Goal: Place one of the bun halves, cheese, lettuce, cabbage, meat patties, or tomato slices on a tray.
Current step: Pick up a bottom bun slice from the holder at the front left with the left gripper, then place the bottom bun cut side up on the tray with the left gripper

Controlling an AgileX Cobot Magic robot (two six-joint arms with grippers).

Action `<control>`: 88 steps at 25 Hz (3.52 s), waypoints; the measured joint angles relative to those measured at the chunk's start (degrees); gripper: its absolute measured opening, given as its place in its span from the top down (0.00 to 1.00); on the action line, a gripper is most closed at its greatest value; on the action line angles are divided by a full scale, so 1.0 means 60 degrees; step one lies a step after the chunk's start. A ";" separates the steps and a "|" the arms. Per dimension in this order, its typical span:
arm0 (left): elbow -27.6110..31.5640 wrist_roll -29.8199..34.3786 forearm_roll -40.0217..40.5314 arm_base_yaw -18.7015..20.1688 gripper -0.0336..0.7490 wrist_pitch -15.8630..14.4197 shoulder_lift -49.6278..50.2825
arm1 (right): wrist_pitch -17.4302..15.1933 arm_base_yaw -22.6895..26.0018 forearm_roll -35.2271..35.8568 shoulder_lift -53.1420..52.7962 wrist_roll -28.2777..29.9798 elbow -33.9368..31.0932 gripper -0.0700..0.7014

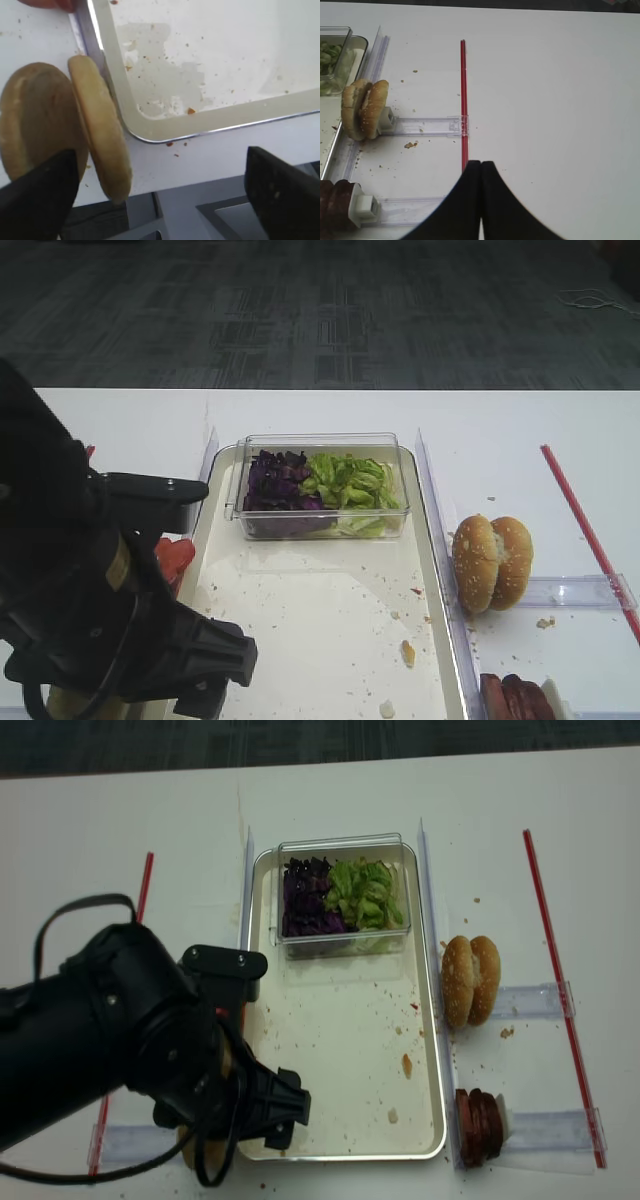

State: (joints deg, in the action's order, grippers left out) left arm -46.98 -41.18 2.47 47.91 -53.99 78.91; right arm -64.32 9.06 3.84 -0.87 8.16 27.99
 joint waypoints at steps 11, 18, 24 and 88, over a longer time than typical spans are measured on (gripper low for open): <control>-0.0022 -0.0003 0.0546 -0.0023 0.20 0.0209 0.1238 | 0.0000 0.0000 0.0000 0.0000 0.0000 0.0000 0.53; -0.0022 0.0057 0.0825 -0.0339 0.32 0.0084 0.1300 | 0.0000 0.0000 0.0000 0.0000 0.0000 0.0000 0.52; -0.0022 0.0217 0.0916 -0.0550 0.51 -0.0175 0.1320 | 0.0000 0.0000 0.0000 0.0000 0.0000 0.0000 0.52; -0.1174 0.1415 0.1078 -0.1946 0.84 -0.0899 -0.1050 | 0.0000 0.0000 0.0000 0.0000 0.0000 0.0000 0.52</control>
State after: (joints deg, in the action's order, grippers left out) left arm -54.02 -32.69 8.94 36.23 -59.38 72.61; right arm -64.32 9.06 3.84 -0.87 8.16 27.99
